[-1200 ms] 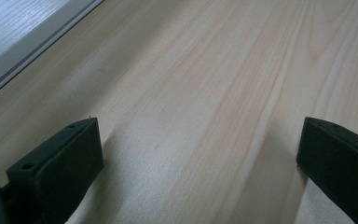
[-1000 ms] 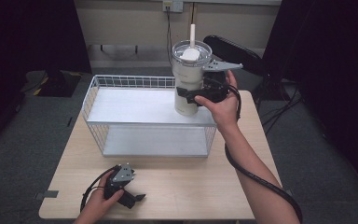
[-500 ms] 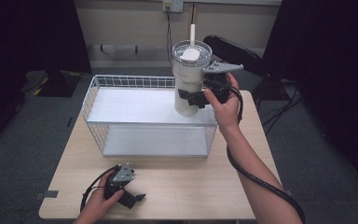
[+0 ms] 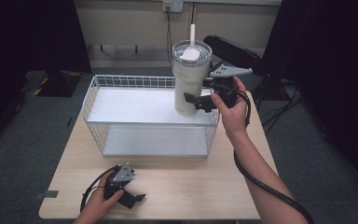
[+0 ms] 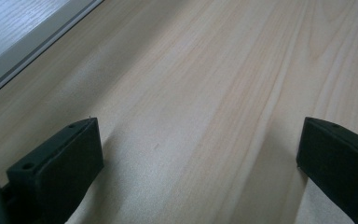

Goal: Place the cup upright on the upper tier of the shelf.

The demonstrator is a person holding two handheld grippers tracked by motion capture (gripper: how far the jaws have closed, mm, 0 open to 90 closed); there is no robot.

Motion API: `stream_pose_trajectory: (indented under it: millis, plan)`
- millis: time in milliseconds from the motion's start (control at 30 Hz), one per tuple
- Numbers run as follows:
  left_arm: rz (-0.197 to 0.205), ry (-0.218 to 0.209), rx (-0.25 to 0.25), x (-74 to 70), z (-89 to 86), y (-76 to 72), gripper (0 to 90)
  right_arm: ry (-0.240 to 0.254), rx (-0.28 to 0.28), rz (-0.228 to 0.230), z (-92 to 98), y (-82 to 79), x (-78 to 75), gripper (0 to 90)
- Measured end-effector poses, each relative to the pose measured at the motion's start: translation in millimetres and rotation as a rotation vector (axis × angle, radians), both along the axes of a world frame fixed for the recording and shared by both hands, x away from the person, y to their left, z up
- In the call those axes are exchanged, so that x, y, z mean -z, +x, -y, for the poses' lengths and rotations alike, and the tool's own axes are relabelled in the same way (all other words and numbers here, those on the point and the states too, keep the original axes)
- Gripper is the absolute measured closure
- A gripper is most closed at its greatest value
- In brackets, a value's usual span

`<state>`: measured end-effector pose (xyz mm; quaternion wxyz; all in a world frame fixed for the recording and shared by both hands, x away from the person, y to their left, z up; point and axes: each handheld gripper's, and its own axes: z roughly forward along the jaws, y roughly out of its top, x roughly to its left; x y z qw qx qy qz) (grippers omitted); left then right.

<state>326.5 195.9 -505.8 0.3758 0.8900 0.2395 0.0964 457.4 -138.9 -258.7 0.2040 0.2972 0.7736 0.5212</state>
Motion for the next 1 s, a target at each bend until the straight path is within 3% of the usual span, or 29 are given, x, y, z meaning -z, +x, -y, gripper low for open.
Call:
stream_pose_trajectory:
  millis: [400,700,1000]
  plan:
    - [0.0,0.001,0.0,0.0,0.0,0.1,0.0,0.0,-0.041,-0.011,13.3,-22.7,-0.7,13.2]
    - [0.0,0.002,0.0,-0.1,0.0,0.1,0.0,-0.015,-0.096,-0.019,16.6,-39.2,8.7,13.2]
    - [0.0,0.002,0.0,-0.1,0.0,0.1,0.0,0.005,-0.174,-0.033,14.4,-58.1,20.3,13.3]
